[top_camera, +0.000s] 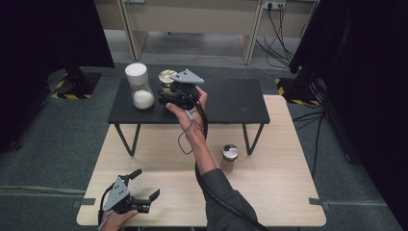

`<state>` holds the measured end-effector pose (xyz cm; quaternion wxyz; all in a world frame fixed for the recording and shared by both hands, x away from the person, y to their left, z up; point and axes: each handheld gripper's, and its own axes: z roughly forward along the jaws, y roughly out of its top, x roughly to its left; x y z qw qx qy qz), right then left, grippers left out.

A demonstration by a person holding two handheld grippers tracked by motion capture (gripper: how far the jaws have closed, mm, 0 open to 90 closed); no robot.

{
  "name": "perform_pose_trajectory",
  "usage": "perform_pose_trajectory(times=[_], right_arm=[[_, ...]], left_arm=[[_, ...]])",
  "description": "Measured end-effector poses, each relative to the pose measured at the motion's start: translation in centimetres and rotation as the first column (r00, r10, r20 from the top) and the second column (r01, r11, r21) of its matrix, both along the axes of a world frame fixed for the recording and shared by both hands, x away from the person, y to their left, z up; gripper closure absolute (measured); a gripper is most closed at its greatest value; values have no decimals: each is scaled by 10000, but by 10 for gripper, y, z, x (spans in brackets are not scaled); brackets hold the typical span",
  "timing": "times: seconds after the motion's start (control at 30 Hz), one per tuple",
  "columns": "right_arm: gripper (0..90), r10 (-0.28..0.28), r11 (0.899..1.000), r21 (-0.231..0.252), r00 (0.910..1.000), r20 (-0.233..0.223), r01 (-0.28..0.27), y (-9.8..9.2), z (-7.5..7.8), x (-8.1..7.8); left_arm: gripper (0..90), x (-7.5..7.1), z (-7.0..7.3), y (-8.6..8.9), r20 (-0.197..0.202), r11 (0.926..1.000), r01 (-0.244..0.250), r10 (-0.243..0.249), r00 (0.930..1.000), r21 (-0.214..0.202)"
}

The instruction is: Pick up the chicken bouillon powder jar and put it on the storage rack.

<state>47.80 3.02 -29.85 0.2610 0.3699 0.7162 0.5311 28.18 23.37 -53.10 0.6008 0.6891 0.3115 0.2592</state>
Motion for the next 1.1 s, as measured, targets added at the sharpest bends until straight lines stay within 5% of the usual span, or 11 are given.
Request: perform_pose_trajectory(times=[0.83, 1.1], right_arm=[[300, -37, 10000, 60, 10000, -27, 37, 5, -12, 6], [104, -133, 9996, 227, 9992, -389, 142, 2, -11, 2]], left_arm=[[6, 0, 0, 0, 3, 10000, 4, -4, 10000, -1], [5, 0, 0, 0, -9, 10000, 6, -6, 10000, -9]])
